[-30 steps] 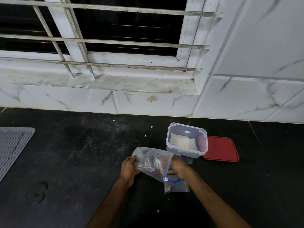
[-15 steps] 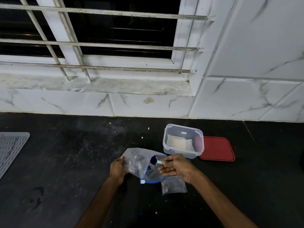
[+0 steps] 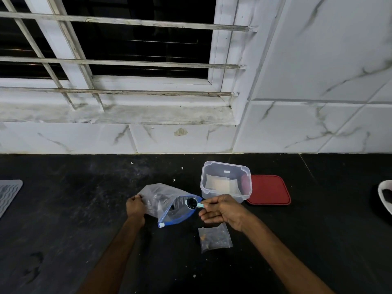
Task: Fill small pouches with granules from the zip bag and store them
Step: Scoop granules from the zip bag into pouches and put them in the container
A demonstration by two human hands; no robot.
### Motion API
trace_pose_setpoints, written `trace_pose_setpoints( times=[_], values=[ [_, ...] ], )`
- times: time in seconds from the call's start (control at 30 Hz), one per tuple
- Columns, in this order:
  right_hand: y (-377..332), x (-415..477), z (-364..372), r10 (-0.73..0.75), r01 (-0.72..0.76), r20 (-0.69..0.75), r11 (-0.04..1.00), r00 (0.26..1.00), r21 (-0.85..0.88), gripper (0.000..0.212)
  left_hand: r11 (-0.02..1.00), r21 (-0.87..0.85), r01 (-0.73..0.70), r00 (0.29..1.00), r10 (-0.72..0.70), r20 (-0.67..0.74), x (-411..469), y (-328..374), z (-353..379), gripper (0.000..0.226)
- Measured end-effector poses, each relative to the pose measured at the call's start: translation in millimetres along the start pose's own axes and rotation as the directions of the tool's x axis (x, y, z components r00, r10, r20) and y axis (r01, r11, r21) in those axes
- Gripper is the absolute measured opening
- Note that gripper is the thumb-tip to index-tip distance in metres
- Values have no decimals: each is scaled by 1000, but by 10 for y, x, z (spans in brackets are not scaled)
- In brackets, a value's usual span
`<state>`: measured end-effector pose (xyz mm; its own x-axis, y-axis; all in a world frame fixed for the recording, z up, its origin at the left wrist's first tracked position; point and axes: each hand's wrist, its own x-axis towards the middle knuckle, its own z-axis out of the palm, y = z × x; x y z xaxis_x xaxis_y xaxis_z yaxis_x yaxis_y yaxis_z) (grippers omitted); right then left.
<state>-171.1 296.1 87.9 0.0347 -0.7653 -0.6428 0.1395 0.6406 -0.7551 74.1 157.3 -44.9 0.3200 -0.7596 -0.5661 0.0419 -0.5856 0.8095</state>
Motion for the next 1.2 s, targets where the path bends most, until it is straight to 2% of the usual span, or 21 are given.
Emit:
trace_pose_setpoints(
  times=[0.23, 0.3, 0.37, 0.4, 0.47, 0.53, 0.63, 0.67, 0.73, 0.83, 0.97, 1.07, 1.2],
  values=[
    [14, 33, 13, 3, -3, 32, 1000, 999, 4, 22, 956, 280, -85, 990, 112, -82, 20, 17, -77, 26],
    [33, 12, 2, -6, 6, 42, 1000, 999, 3, 22, 940, 306, -154, 965, 209, -157, -136, 123, -151, 28],
    [53, -22, -33, -15, 15, 39, 1000, 999, 16, 22, 894, 311, -322, 893, 396, -214, -431, 269, -179, 29],
    [59, -43, -63, -22, 21, 30, 999, 999, 30, 22, 848, 295, -440, 840, 505, -197, -622, 333, -161, 26],
    [83, -85, -154, -41, 40, 2, 997, 999, 64, 22, 752, 184, -633, 749, 655, -99, -1081, 411, -75, 17],
    [110, -154, -267, -48, 50, -25, 995, 999, 91, 21, 701, 123, -703, 710, 703, 50, -1525, 373, 54, 7],
    [179, -255, -428, -52, 58, -58, 993, 997, 107, 20, 624, 260, -737, 672, 636, 379, -1978, 137, 336, 12],
    [216, -310, -489, -55, 62, -67, 992, 996, 107, 20, 580, 337, -742, 664, 561, 495, -2075, 20, 448, 17],
    [293, -390, -582, -65, 73, -99, 994, 993, 76, 19, 509, 462, -727, 673, 394, 625, -2162, -180, 615, 26],
    [445, -507, -741, -46, 60, -154, 995, 987, 84, 20, 427, 564, -707, 693, 259, 673, -2243, -337, 767, 36],
    [608, -569, -863, 21, 3, -143, 986, 989, 164, 21, 429, 522, -738, 656, 271, 705, -2252, -444, 836, 38],
    [657, -564, -862, 40, -18, -128, 986, 991, 164, 19, 485, 472, -737, 643, 285, 711, -2235, -443, 839, 39],
    [670, -502, -922, 48, -25, -113, 981, 992, 191, 22, 568, 443, -693, 680, 313, 663, -2175, -469, 802, 42]
  ],
)
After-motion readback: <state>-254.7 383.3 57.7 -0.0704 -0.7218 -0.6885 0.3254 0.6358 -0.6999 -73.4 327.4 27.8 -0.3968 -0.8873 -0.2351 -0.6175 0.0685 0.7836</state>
